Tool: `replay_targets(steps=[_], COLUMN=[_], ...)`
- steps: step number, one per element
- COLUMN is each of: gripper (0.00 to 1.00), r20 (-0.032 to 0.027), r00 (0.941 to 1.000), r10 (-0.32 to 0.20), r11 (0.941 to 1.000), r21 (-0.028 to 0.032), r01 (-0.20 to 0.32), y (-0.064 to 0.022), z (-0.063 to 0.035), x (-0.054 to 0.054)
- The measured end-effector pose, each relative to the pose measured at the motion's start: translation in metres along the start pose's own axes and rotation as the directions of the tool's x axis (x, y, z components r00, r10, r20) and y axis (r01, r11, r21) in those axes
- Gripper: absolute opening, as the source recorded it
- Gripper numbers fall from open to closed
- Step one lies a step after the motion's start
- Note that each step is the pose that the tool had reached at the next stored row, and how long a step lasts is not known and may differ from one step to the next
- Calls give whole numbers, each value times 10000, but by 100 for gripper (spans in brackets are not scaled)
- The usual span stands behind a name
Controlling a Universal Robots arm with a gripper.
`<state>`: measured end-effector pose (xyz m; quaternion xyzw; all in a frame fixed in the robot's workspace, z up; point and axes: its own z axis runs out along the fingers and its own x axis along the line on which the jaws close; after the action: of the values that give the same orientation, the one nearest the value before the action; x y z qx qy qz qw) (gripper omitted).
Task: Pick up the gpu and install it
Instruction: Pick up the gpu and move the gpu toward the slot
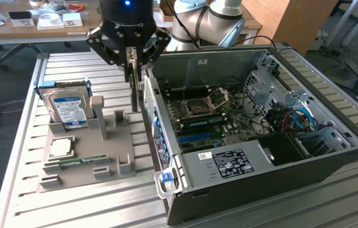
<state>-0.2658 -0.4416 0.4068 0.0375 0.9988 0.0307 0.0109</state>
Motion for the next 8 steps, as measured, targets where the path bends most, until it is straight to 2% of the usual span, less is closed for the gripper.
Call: replay_targets(steps=[8], gripper=[26], r20=[-12], r00=[10000], r10=[4], r11=[9999], r21=[-151], r01=[-4], y=[18], z=[6], x=[-244])
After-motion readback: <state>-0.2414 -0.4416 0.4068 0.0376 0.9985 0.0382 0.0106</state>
